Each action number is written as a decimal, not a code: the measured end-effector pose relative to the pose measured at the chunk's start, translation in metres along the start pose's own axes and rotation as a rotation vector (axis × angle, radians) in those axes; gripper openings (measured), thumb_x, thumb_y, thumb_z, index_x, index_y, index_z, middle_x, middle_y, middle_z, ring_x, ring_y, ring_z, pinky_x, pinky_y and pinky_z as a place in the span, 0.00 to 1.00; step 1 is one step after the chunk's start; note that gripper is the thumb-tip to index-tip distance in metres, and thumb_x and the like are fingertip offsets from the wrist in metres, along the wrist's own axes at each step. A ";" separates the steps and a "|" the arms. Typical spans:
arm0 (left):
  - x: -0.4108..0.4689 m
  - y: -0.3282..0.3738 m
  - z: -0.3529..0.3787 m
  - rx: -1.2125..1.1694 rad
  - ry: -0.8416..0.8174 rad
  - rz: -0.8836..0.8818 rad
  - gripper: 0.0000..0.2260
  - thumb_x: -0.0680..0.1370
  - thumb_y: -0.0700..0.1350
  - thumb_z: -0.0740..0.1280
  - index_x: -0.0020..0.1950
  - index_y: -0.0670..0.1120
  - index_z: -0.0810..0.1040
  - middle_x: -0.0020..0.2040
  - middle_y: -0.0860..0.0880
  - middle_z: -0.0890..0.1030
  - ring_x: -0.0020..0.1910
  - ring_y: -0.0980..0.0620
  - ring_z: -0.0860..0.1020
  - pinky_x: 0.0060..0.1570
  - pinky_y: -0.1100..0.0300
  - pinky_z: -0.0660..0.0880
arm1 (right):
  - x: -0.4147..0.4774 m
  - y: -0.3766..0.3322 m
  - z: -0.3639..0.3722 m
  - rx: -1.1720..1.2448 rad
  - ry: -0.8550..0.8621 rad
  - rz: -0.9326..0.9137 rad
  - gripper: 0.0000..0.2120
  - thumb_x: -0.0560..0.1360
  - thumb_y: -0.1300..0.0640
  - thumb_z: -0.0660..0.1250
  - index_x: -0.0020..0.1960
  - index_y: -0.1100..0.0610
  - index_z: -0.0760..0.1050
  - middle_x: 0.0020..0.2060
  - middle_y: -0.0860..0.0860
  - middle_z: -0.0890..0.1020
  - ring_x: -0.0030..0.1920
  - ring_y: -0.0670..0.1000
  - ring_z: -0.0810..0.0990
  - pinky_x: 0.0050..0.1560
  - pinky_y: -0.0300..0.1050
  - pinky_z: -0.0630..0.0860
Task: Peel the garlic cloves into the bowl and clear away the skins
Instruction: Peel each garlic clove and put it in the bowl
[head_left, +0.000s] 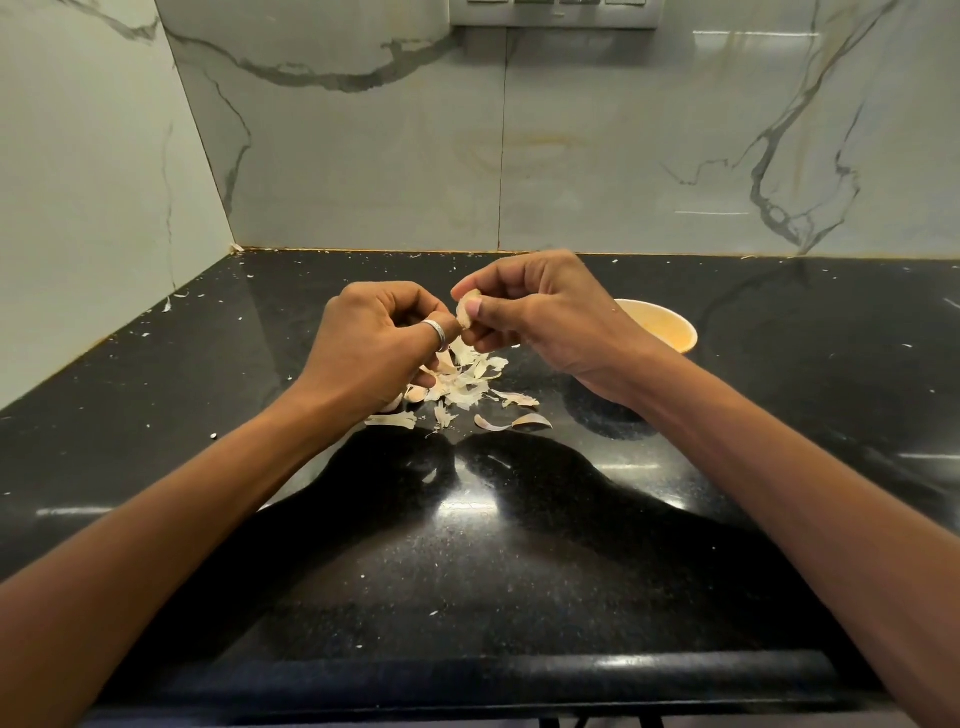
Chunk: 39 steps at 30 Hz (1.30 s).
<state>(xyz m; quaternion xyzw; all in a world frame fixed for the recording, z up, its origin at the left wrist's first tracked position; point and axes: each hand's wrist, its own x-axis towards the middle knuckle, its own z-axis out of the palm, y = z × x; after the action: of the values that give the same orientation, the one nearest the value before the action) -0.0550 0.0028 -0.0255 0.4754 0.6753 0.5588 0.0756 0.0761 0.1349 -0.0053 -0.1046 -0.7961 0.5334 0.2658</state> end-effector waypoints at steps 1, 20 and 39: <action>0.001 -0.001 -0.002 0.003 0.011 -0.005 0.06 0.78 0.39 0.70 0.42 0.43 0.82 0.36 0.43 0.81 0.31 0.54 0.79 0.30 0.60 0.79 | 0.000 0.000 -0.001 0.015 -0.001 0.012 0.07 0.80 0.68 0.67 0.57 0.69 0.80 0.41 0.58 0.83 0.38 0.50 0.83 0.42 0.41 0.81; -0.001 -0.002 0.000 0.072 0.042 0.109 0.02 0.77 0.43 0.73 0.45 0.48 0.84 0.34 0.46 0.83 0.29 0.54 0.80 0.29 0.59 0.80 | 0.000 0.000 0.002 0.011 0.032 -0.044 0.08 0.79 0.67 0.70 0.58 0.66 0.81 0.44 0.58 0.85 0.40 0.49 0.84 0.45 0.39 0.81; 0.008 -0.006 -0.011 0.036 0.202 0.034 0.09 0.80 0.45 0.69 0.42 0.42 0.82 0.35 0.45 0.82 0.29 0.55 0.79 0.29 0.61 0.78 | -0.003 -0.007 -0.001 0.150 -0.043 0.059 0.11 0.80 0.69 0.67 0.62 0.68 0.78 0.50 0.62 0.81 0.48 0.56 0.83 0.51 0.44 0.84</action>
<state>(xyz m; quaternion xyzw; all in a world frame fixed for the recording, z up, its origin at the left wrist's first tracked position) -0.0694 0.0016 -0.0228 0.4293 0.6813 0.5928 -0.0110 0.0799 0.1314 0.0000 -0.0965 -0.7559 0.6014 0.2400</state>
